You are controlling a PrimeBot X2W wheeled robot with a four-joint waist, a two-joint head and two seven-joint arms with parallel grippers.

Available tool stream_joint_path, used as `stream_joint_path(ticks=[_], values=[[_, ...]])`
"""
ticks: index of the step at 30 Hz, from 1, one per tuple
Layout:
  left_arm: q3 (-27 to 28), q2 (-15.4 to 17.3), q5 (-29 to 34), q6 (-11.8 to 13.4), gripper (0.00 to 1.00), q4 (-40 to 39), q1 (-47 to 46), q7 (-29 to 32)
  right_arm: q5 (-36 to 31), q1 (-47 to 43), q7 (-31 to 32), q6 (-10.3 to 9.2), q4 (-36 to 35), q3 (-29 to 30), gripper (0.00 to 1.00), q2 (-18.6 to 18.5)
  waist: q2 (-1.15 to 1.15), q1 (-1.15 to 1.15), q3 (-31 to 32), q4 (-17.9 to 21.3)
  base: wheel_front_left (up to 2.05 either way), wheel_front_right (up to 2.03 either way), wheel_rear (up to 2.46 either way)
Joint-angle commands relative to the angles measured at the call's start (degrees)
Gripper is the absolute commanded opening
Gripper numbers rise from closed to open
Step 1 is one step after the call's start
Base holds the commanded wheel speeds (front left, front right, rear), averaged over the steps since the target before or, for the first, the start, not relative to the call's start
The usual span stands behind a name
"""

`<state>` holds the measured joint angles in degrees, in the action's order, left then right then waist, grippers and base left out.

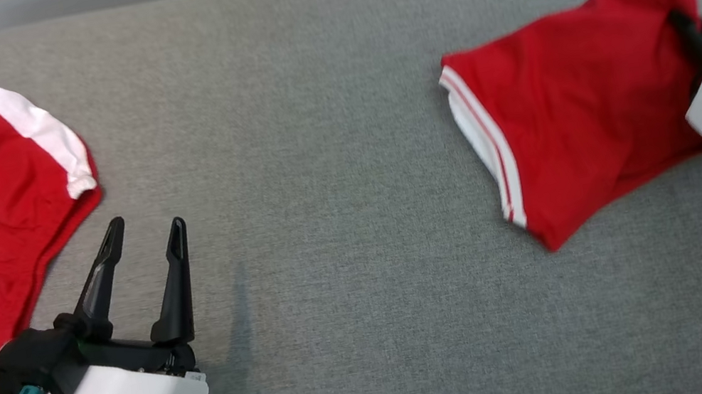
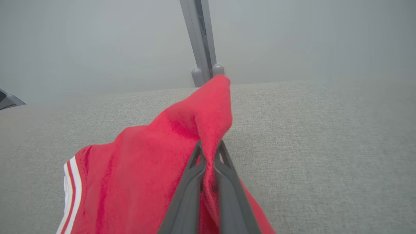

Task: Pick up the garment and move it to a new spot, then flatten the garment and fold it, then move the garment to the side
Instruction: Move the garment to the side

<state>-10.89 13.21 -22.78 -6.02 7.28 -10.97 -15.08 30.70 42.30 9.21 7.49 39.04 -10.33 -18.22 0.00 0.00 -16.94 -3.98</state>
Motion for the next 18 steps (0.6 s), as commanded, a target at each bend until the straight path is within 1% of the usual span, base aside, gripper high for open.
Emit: stream_joint_path(ticks=[1,9,15,16,18], values=[[-0.09,0.36,0.39,-0.34,1.00,-0.56,-1.21,-0.02,-1.21,1.85,-0.58,0.02,-0.32,0.62,0.00,-0.95,0.00,0.00,-3.42,1.85,0.00,0.00,0.00],[-0.28,2.36,0.56,-0.89,1.00,-2.86,-4.51,-0.03,-6.11,10.15,-0.19,0.01,0.33,5.21,0.00,-4.34,0.00,0.00,-10.43,3.93,0.00,0.00,0.00],[0.03,3.51,0.54,-1.13,1.00,-4.46,-6.39,-0.03,-10.87,15.23,0.21,0.01,1.07,9.19,0.00,-6.30,0.00,0.00,-13.89,4.50,0.00,0.00,0.00],[0.03,3.51,0.54,-1.13,1.00,-4.46,-6.39,-0.03,-10.87,15.23,0.21,0.01,1.07,9.19,0.00,-6.30,0.00,0.00,-13.89,4.50,0.00,0.00,0.00],[0.02,3.76,0.49,-1.27,1.00,-5.10,-6.77,-0.03,-14.13,17.49,1.20,0.01,1.77,11.29,0.00,-7.13,0.00,0.00,-15.21,4.48,0.00,0.00,0.00]])
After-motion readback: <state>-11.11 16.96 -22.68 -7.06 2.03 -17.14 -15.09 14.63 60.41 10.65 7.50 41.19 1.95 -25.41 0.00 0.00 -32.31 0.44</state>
